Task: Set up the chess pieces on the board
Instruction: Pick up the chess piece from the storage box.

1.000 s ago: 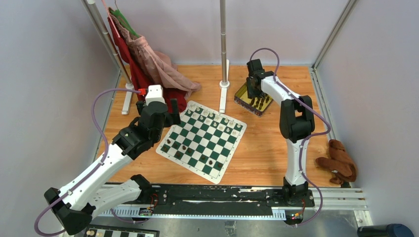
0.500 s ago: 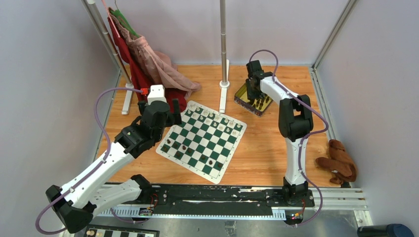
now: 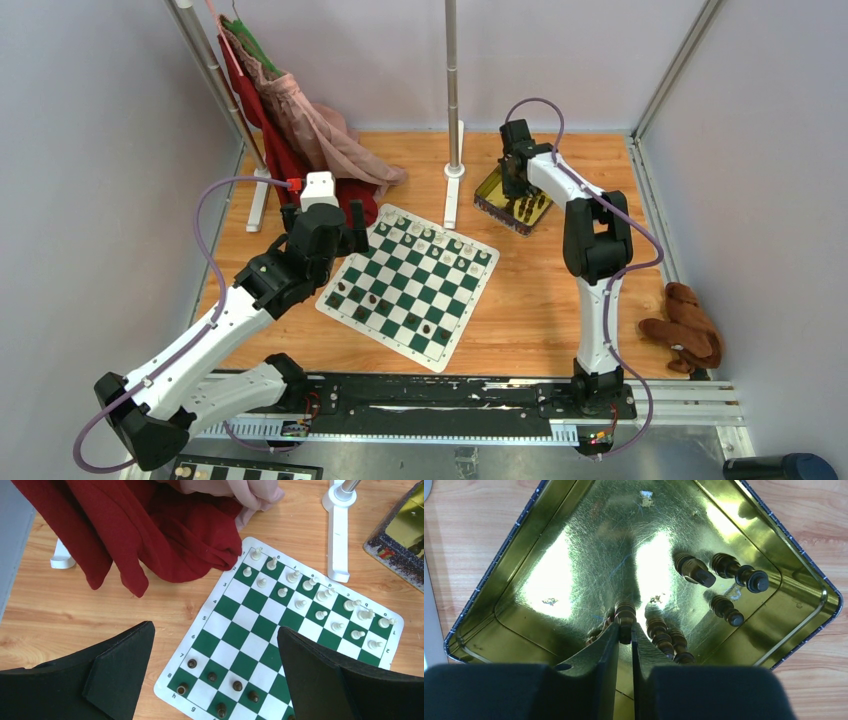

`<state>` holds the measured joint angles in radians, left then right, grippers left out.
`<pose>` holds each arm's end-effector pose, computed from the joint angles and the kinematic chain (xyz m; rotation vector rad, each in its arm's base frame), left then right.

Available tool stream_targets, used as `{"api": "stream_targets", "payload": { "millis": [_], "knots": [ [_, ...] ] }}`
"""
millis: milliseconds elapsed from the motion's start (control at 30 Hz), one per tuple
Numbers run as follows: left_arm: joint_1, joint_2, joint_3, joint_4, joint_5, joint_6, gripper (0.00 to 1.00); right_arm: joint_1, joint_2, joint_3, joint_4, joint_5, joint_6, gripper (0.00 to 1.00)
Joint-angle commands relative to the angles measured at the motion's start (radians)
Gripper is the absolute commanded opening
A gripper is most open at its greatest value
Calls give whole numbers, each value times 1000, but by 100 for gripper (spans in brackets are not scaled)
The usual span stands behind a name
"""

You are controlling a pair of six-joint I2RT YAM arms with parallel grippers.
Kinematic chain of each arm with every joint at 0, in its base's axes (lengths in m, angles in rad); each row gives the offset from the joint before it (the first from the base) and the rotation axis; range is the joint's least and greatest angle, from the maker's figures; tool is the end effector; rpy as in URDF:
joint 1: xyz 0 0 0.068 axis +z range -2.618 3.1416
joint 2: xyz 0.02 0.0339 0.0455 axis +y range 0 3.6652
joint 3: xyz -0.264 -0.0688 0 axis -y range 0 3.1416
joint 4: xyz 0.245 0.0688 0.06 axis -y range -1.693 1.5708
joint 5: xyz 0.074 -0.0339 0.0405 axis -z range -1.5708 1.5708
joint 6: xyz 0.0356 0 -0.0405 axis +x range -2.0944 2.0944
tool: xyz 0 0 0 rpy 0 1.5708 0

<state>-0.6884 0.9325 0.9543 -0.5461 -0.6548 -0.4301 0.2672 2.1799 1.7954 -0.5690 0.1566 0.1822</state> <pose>0.1642 -0.1070 0.3397 -0.1272 1.9752 -0.0353 0.4681 0.1224 0.2047 -0.0438 2.5069 -0.0137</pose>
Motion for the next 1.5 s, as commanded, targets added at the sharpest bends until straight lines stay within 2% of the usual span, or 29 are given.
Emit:
{"api": "stream_targets", "payload": {
  "millis": [0,167,267,1200,1467],
  "knots": [
    [7,2,18,34,-8,5,100,-13,19,36,-34,-15,-8,14],
    [7,1,18,39,-6,8,100,-11,7,44,-35,-15,-14,3],
    [7,2,18,41,-5,10,100,-10,-6,53,-35,-15,-25,0],
    [7,-58,-19,14,-9,1,100,24,-91,18,56,32,-107,0],
    [7,-45,-26,19,41,-1,100,50,-186,-16,45,40,-114,0]
  ]
}}
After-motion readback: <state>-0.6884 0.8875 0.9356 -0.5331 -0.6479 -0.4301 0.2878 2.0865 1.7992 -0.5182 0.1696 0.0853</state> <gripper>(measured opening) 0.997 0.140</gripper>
